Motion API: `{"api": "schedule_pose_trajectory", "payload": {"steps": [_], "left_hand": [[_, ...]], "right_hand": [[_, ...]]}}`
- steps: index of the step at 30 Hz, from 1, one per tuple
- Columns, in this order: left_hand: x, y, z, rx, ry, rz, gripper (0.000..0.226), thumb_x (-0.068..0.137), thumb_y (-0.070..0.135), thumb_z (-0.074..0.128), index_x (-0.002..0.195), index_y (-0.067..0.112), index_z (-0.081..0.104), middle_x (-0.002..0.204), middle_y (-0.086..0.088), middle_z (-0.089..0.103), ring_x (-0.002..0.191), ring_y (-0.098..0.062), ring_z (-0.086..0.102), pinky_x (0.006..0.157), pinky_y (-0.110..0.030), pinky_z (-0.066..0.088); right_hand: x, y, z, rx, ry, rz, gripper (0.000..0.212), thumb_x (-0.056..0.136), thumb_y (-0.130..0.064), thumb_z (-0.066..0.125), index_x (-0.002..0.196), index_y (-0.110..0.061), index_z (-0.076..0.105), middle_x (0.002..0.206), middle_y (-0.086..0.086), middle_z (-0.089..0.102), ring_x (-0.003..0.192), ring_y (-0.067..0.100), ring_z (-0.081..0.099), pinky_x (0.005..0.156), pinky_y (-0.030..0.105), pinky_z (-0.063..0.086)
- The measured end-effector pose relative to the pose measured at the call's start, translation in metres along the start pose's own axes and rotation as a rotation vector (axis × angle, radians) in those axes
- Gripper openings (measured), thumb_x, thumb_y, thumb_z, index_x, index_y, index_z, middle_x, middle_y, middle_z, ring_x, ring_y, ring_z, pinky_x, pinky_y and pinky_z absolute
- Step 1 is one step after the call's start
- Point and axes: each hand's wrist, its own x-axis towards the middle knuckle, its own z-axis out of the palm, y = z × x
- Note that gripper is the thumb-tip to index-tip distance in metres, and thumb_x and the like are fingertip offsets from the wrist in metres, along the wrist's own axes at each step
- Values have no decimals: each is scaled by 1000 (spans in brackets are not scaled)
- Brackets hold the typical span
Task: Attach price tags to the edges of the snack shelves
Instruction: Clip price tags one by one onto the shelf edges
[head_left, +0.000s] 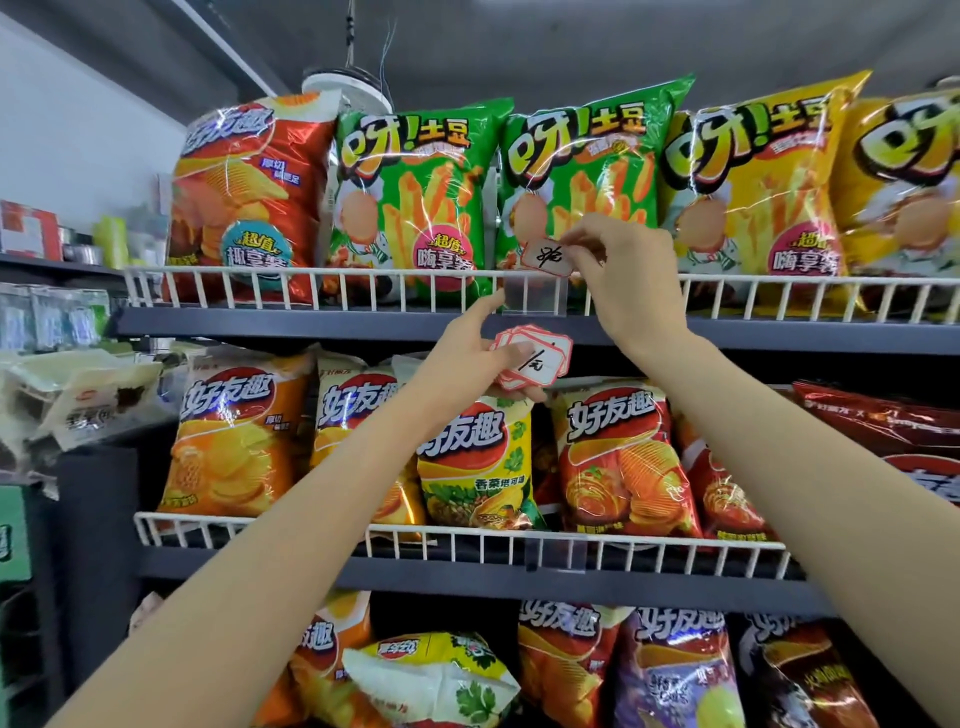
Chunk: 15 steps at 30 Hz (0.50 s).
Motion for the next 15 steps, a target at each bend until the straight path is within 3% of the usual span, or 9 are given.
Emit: {"api": "schedule_pose_trajectory", "payload": {"steps": [5,9,15], "left_hand": [[3,-2,-6,-84,70,-6,46,92,7,54,133,20,38,88,-17,68,59,-20,66,71,-36,58],[10,4,-13,-197,55,-72,33,93,2,51,121,17,43,94,-23,66,54,-18,65,56,-25,56],[11,6,-21,-75,-22,-98,35,93,5,52,121,23,42,90,-21,69,60,-23,69,55,-28,57]], "right_hand": [[4,-1,1,-30,-61,-51,18,88,-7,55,98,-6,70,93,10,72,85,25,64,80,40,50],[9,-3,-1,-59,-55,-63,17,89,-9,55,96,-7,70,90,9,72,82,24,63,77,38,50],[18,-2,1,-147,-199,-73,17,88,-14,57,97,-11,72,92,10,71,86,28,62,78,42,50]]}}
